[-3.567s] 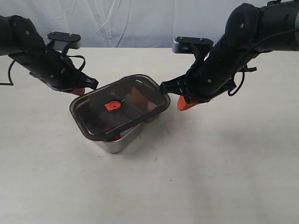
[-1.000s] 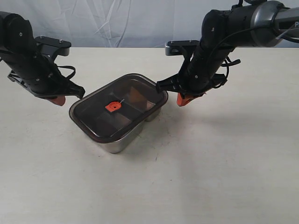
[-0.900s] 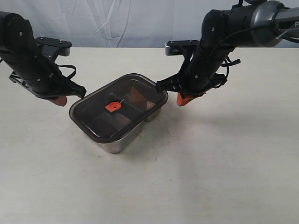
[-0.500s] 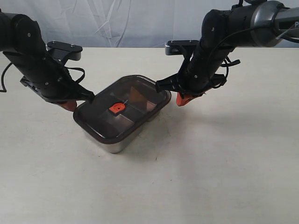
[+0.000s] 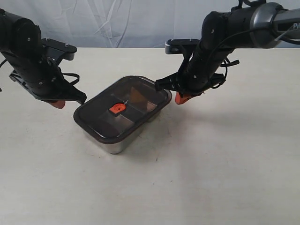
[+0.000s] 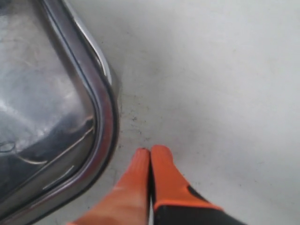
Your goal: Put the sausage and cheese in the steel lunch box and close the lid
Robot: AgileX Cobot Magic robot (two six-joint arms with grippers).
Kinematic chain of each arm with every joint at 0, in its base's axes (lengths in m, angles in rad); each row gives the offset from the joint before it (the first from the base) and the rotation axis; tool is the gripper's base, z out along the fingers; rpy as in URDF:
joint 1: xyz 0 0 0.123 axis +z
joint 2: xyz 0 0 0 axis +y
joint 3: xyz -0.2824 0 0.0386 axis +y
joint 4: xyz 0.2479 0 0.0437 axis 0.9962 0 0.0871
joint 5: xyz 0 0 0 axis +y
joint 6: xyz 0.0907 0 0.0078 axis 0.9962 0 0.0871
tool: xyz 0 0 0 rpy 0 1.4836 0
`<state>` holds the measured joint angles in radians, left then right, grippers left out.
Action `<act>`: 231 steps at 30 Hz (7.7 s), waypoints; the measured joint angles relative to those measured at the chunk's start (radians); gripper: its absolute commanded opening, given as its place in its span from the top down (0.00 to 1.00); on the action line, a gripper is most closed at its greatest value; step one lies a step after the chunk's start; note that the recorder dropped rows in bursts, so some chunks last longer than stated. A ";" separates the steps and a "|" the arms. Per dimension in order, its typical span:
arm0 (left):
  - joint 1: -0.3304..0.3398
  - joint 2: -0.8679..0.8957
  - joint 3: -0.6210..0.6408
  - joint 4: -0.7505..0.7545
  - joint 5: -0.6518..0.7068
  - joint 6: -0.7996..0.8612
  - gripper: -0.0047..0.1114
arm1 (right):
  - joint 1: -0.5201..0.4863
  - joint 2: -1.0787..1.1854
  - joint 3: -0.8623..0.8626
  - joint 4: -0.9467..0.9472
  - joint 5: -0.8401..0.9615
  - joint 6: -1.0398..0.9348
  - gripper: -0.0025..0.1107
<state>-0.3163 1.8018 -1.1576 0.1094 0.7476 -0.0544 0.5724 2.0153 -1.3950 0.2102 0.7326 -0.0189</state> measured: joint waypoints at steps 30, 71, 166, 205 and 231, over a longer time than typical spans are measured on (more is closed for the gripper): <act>0.000 0.000 0.000 0.002 -0.008 -0.006 0.96 | 0.000 0.052 -0.040 0.062 -0.045 0.000 0.99; 0.000 0.000 0.002 0.000 -0.037 -0.008 0.96 | 0.000 -0.006 -0.120 -0.175 -0.013 0.147 0.99; -0.035 -0.799 0.368 -0.681 -0.300 0.496 0.96 | 0.049 -0.730 0.349 0.035 0.067 -0.057 0.99; -0.035 -1.031 0.374 -0.653 -0.310 0.494 0.96 | -0.447 -1.868 1.118 -0.071 -0.270 -0.064 0.99; -0.035 -1.031 0.374 -0.653 -0.310 0.494 0.96 | -0.567 -2.009 1.318 -0.210 -0.299 0.005 0.99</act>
<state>-0.3517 0.7711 -0.7835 -0.5440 0.4374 0.4394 0.0051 0.0067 -0.0773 0.0000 0.4333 -0.0140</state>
